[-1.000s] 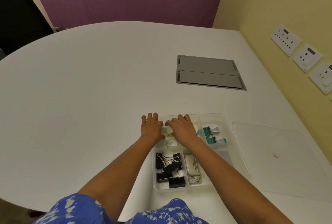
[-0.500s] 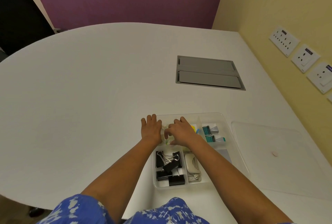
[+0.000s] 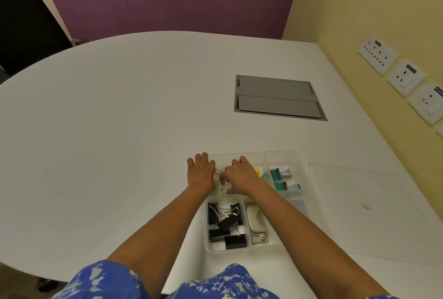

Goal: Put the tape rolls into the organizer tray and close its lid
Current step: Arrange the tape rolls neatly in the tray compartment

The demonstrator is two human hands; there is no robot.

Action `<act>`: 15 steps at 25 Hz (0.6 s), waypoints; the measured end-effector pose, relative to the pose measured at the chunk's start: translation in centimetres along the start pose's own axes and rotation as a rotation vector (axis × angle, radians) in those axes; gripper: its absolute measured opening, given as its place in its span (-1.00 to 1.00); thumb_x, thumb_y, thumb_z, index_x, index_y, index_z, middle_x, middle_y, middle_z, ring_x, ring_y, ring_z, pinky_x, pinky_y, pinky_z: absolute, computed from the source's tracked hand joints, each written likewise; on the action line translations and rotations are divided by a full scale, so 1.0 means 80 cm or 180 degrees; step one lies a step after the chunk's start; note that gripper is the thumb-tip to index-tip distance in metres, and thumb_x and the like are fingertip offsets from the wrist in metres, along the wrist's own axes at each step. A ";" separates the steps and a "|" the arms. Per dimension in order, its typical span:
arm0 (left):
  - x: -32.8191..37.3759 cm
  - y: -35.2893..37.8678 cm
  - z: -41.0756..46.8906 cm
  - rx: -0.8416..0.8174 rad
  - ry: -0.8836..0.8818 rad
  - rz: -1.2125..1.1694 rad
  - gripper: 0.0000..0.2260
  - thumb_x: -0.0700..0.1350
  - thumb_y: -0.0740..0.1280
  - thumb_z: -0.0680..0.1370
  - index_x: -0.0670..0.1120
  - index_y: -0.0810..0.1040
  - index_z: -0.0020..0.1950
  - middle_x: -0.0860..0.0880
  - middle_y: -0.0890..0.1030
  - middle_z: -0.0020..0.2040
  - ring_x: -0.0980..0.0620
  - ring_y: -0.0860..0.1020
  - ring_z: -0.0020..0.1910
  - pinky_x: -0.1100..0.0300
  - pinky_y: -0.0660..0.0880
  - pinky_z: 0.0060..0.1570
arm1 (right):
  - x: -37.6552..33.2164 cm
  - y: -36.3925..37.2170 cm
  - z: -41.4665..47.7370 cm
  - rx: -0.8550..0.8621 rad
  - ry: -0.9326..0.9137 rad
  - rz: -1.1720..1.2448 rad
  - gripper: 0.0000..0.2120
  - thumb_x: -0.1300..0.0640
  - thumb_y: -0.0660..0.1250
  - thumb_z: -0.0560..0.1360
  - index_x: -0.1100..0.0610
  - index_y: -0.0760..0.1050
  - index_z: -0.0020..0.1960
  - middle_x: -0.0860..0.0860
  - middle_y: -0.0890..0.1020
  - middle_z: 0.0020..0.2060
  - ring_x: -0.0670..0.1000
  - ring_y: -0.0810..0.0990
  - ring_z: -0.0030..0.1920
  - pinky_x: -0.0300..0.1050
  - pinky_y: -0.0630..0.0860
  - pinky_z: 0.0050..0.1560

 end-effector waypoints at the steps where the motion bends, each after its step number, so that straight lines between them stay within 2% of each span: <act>1: -0.001 0.000 0.000 0.0011 0.0006 -0.0004 -0.53 0.02 0.43 0.44 -0.02 0.41 0.30 -0.08 0.34 0.31 -0.09 0.27 0.34 0.01 0.19 0.34 | 0.000 0.000 0.000 -0.0011 0.0015 0.0033 -0.69 -0.09 0.39 0.44 0.01 0.54 0.13 0.01 0.64 0.12 0.09 0.46 0.18 0.00 0.26 0.26; 9: 0.000 0.002 0.001 0.0039 -0.0026 0.0018 -0.55 0.01 0.42 0.44 -0.03 0.42 0.29 -0.08 0.34 0.31 -0.09 0.28 0.33 0.01 0.19 0.34 | -0.002 0.001 0.003 -0.0055 0.0064 0.0052 -0.68 -0.10 0.39 0.44 0.04 0.54 0.11 0.02 0.63 0.12 0.09 0.47 0.20 0.01 0.26 0.26; 15: -0.001 0.002 0.000 0.0124 -0.0005 0.0036 -0.55 0.02 0.41 0.46 -0.03 0.41 0.31 -0.08 0.35 0.31 -0.09 0.28 0.33 0.01 0.19 0.34 | -0.004 0.002 0.005 -0.0045 0.0212 0.0118 -0.64 -0.09 0.38 0.45 0.05 0.51 0.17 0.05 0.61 0.15 0.11 0.46 0.23 0.02 0.25 0.30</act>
Point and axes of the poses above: each hand's wrist, its own z-axis towards the middle knuckle, its own y-axis out of the palm, x = y × z, the point moved 5 cm from there along z, towards the middle knuckle
